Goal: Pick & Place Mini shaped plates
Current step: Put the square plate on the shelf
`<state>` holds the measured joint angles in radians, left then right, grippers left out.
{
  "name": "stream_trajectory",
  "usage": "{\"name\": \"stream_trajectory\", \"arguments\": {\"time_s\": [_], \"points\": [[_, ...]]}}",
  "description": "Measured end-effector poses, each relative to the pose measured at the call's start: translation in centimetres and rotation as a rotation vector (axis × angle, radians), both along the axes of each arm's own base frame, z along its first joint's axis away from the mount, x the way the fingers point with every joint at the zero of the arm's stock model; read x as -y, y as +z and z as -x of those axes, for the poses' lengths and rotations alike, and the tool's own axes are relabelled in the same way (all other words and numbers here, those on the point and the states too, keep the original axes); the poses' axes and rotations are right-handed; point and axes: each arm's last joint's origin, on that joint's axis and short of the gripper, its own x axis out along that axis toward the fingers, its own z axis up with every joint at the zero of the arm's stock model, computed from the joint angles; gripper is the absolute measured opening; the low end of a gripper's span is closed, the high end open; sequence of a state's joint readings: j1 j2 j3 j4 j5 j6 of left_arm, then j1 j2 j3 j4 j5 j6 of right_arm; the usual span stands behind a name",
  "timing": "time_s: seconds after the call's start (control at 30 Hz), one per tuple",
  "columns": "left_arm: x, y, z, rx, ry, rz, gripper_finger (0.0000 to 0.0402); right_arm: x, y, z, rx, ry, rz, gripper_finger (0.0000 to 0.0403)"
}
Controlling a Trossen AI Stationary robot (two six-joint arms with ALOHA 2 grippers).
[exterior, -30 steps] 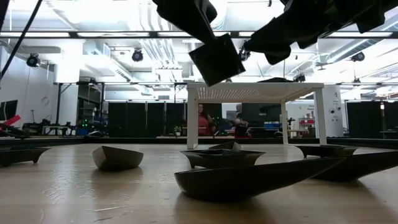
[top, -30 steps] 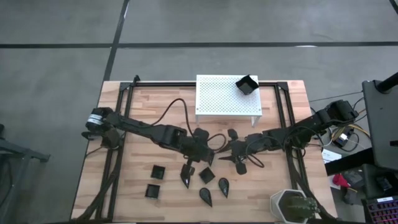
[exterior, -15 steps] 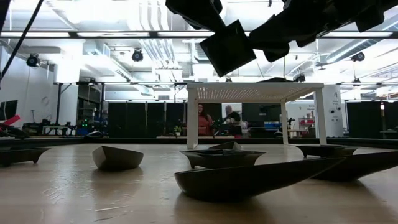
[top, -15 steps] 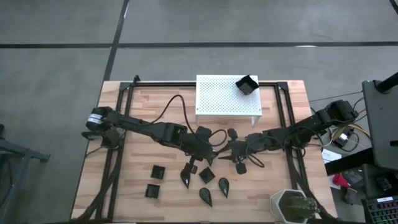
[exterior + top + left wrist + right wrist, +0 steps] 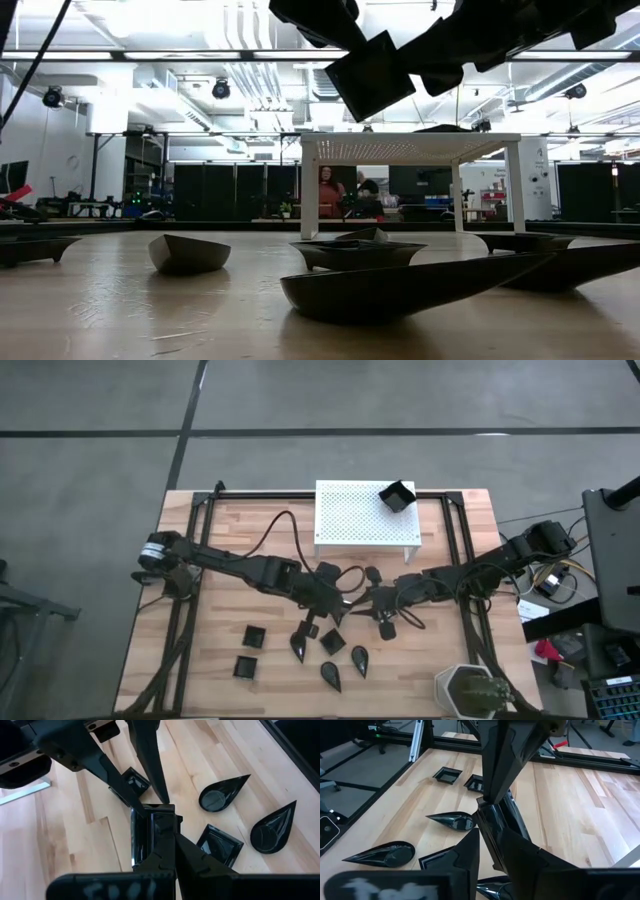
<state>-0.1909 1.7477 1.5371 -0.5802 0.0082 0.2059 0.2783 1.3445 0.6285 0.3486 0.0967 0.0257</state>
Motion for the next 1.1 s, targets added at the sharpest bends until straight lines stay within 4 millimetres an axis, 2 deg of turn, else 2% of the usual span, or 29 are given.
{"name": "stream_trajectory", "arguments": {"time_s": [0.3, 0.53, 0.87, 0.97, 1.1], "points": [[-0.03, 0.04, -0.06, 0.007, 0.000, 0.000, 0.0000, 0.00, 0.00, 0.00, 0.000, 0.000, 0.000, 0.0057], [-0.05, 0.05, -0.07, 0.009, 0.000, -0.001, 0.0000, -0.08, -0.01, 0.02, -0.003, 0.027, -0.010, 0.0014], [-0.02, 0.36, -0.39, 0.056, 0.003, 0.004, 0.0002, -0.16, -0.06, 0.06, -0.012, 0.047, -0.024, 0.0008], [-0.09, 0.43, -0.48, 0.067, 0.011, 0.003, 0.0016, -0.16, -0.06, 0.06, -0.013, 0.043, -0.027, 0.0008], [-0.11, 0.50, -0.54, 0.076, 0.014, 0.004, 0.0057, -0.09, -0.06, 0.04, -0.012, 0.033, -0.027, 0.0008]]}}
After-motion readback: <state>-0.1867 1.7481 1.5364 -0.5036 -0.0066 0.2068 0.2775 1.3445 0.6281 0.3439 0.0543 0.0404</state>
